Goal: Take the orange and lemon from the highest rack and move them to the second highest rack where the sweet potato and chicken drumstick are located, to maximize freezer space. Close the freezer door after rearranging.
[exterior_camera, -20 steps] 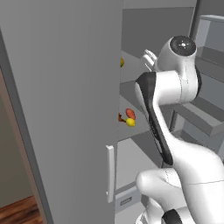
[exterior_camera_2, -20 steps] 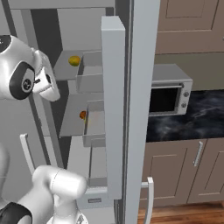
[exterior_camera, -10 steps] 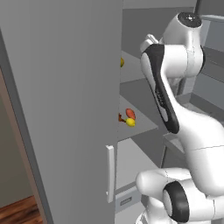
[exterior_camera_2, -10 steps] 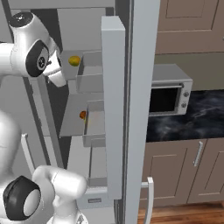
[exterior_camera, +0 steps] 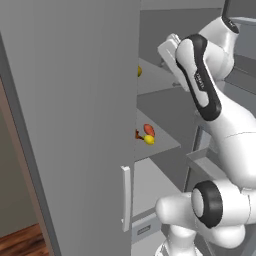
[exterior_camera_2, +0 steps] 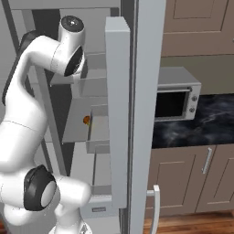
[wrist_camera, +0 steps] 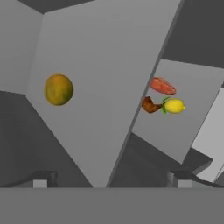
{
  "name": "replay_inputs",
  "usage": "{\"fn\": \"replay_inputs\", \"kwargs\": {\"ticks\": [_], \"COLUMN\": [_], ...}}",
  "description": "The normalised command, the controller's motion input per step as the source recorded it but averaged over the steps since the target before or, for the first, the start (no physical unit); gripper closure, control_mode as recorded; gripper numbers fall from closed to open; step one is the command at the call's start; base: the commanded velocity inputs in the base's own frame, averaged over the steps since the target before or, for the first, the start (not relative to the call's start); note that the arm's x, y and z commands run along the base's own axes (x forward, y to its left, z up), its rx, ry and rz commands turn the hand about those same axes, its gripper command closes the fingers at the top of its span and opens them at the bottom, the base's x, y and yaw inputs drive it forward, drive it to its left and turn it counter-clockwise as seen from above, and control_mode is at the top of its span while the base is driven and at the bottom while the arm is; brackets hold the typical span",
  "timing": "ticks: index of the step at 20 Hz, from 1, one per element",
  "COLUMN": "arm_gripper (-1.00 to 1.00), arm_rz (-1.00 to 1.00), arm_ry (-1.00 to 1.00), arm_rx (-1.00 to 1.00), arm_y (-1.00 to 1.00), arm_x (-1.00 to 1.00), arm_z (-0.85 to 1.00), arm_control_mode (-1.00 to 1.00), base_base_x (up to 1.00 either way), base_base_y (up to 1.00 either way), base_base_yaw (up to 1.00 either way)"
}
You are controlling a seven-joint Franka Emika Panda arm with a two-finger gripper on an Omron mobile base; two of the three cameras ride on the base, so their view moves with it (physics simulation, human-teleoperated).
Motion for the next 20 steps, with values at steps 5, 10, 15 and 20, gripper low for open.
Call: {"fn": "replay_inputs", "kwargs": {"ticks": [5, 10, 15, 20], "arm_gripper": [-1.0, -1.0, -1.0, -1.0], "arm_rz": [0.11, 0.04, 0.0, 0.0], "arm_ry": [0.04, 0.0, 0.0, 0.0], "arm_rx": [0.01, 0.0, 0.0, 0.0], "arm_y": [0.23, 0.2, 0.06, 0.06], "arm_x": [0.63, 0.54, 0.41, 0.43], "arm_z": [-0.23, -0.21, -0.03, -0.02], "arm_control_mode": [-1.0, -1.0, -1.0, -1.0], "base_base_x": [0.0, 0.0, 0.0, 0.0], "base_base_y": [0.0, 0.0, 0.0, 0.0], "base_base_yaw": [0.0, 0.0, 0.0, 0.0]}}
